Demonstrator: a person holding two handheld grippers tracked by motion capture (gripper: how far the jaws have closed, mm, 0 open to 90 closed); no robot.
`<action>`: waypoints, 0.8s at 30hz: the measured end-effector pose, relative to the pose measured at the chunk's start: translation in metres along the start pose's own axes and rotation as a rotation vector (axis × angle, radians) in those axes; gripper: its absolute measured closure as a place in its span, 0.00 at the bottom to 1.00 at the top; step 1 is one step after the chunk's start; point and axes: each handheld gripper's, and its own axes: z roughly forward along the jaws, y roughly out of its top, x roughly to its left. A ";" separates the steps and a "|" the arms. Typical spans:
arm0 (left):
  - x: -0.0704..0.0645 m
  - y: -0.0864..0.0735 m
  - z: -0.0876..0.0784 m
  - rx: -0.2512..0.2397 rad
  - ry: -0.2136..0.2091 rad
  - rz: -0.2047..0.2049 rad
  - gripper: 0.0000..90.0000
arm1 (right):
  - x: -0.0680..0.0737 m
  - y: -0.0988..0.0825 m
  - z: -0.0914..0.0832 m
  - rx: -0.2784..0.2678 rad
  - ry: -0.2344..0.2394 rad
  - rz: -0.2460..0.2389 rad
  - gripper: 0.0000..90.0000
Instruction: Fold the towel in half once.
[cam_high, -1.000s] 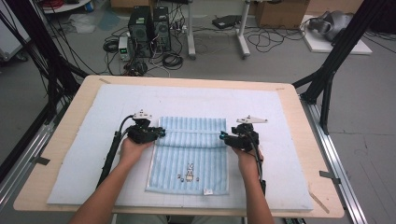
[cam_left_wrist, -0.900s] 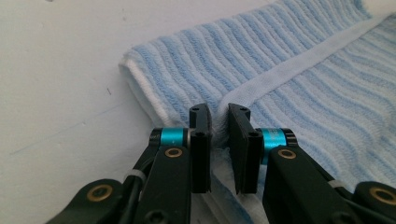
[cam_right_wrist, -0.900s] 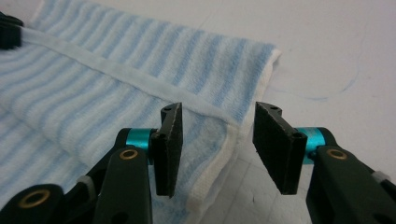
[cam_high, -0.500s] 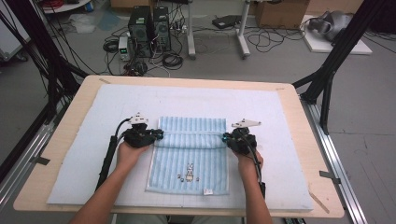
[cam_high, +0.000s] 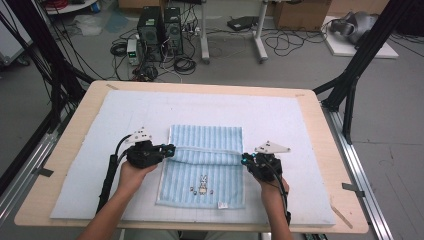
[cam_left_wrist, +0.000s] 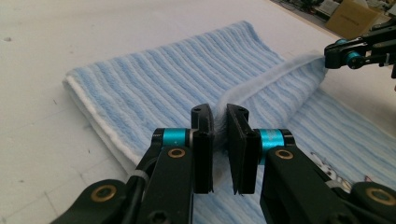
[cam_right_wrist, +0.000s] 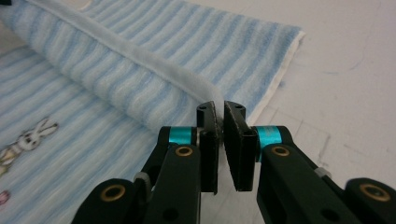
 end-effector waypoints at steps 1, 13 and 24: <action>-0.001 -0.002 -0.002 -0.003 -0.005 -0.007 0.90 | 0.002 -0.002 -0.003 -0.005 0.001 -0.001 0.94; -0.013 -0.026 -0.026 0.012 -0.016 0.002 0.90 | 0.020 -0.016 -0.027 -0.022 0.011 -0.012 0.94; -0.031 -0.046 -0.036 0.024 0.007 0.049 0.90 | 0.032 -0.032 -0.043 -0.014 -0.003 -0.009 0.79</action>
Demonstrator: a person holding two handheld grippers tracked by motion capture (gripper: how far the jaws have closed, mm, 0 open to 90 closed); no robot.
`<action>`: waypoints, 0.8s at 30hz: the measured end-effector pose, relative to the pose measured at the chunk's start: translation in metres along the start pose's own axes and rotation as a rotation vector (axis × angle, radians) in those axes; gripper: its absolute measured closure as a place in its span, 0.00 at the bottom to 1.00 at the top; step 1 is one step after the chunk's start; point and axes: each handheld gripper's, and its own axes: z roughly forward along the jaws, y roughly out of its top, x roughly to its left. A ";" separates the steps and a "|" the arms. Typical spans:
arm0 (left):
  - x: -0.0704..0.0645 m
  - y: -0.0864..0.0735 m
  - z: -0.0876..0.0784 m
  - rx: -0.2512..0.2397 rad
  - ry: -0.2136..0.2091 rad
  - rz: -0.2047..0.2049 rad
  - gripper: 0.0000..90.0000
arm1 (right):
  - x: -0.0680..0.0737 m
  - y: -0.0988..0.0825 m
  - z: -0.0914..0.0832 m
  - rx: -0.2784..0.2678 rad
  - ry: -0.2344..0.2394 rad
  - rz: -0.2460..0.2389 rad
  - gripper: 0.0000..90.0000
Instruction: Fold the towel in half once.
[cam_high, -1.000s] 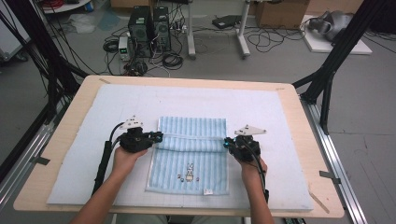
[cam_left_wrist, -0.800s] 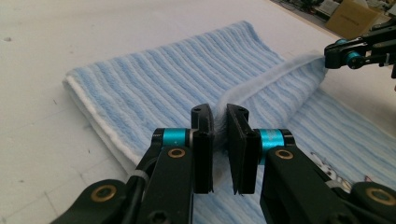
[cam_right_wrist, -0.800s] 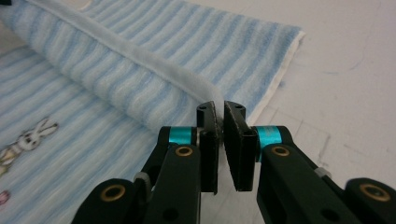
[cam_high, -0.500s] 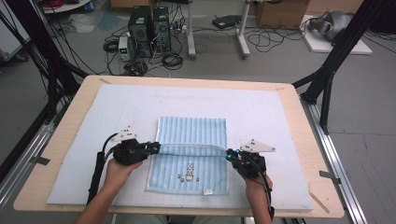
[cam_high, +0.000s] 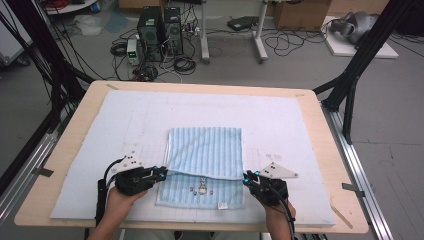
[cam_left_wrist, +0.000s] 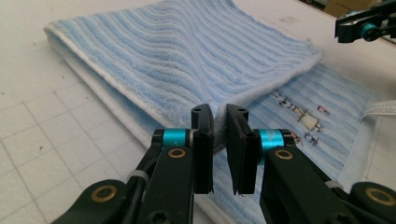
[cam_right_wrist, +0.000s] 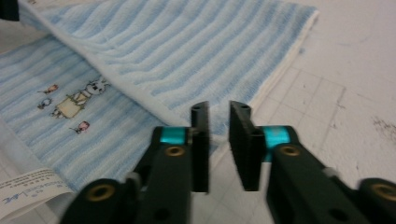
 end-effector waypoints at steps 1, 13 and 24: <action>0.000 -0.001 0.000 0.004 0.006 0.000 0.90 | -0.001 -0.001 0.000 0.004 0.002 0.021 0.74; 0.000 0.001 0.002 -0.007 0.015 -0.030 0.89 | 0.020 -0.002 0.037 0.108 -0.067 -0.143 0.79; -0.004 -0.004 -0.004 -0.028 -0.005 -0.041 0.90 | 0.009 -0.007 0.024 0.054 0.005 -0.072 0.95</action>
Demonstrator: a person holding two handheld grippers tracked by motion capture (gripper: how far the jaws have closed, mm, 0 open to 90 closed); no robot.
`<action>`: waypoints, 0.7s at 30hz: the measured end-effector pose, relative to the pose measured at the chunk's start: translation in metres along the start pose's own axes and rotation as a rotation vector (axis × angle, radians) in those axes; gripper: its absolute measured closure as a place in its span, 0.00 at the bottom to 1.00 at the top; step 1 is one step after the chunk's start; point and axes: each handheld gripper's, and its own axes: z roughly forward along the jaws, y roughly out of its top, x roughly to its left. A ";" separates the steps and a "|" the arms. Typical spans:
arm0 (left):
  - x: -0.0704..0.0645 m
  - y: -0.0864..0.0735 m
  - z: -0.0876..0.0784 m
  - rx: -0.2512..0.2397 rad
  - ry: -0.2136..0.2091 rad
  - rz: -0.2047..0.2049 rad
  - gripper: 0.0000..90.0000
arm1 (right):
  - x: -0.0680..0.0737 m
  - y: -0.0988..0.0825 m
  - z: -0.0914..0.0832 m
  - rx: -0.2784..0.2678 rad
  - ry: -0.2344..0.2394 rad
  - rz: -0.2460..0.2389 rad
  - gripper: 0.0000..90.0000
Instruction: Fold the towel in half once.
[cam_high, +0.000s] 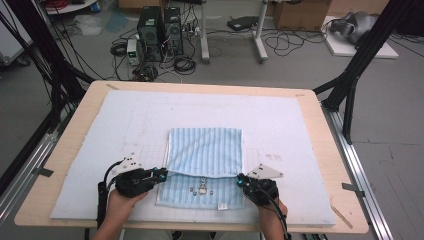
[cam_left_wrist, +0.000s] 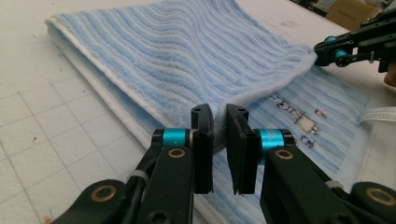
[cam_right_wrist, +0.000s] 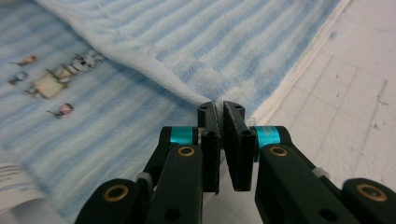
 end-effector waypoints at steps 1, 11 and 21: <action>-0.001 -0.001 -0.002 -0.004 0.000 -0.001 0.90 | 0.001 -0.001 -0.005 -0.014 0.007 -0.001 0.95; -0.010 -0.011 -0.019 -0.017 -0.019 0.023 0.89 | 0.019 -0.009 -0.035 -0.025 0.051 -0.074 0.95; -0.022 -0.019 -0.030 -0.014 -0.052 0.037 0.89 | 0.028 -0.019 -0.050 -0.015 0.075 -0.107 0.95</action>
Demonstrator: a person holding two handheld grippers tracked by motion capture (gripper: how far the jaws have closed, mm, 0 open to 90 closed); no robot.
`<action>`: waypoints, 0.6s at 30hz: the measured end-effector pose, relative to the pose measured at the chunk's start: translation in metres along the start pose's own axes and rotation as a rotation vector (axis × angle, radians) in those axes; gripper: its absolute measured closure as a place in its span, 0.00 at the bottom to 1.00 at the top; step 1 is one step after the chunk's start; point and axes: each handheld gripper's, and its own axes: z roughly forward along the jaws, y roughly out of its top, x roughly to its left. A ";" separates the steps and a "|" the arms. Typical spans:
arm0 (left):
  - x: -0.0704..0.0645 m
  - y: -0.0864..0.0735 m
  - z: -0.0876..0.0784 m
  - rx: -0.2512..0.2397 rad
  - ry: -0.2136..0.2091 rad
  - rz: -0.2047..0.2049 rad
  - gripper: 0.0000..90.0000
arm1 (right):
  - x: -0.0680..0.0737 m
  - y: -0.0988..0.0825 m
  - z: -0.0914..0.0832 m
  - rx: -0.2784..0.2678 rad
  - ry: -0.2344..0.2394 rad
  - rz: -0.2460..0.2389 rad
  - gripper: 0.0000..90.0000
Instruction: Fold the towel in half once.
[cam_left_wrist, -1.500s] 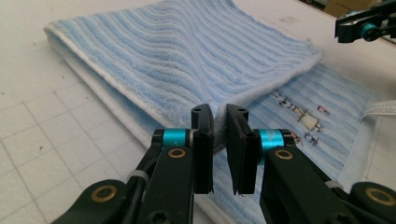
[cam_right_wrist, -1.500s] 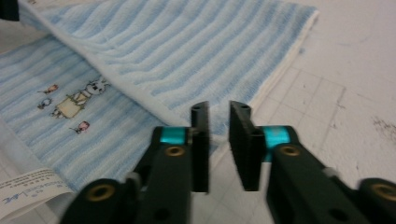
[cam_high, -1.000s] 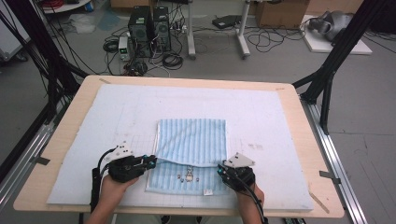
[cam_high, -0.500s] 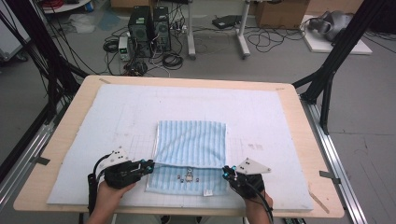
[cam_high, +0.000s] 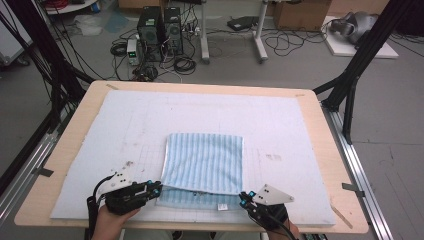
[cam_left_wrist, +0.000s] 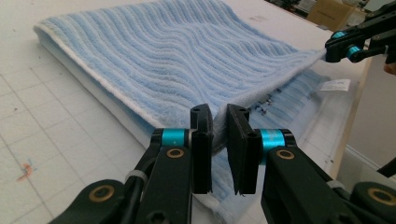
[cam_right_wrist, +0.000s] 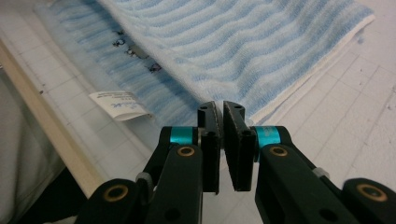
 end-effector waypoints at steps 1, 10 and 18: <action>-0.001 -0.002 -0.001 -0.001 -0.002 -0.003 0.89 | 0.001 -0.001 -0.002 0.003 0.004 -0.002 0.95; -0.002 -0.015 -0.008 0.015 -0.028 -0.046 0.73 | 0.009 -0.008 -0.008 0.018 0.029 0.001 0.91; 0.012 0.003 -0.009 -0.033 0.036 -0.106 0.59 | -0.006 0.003 -0.005 -0.058 -0.032 0.115 0.70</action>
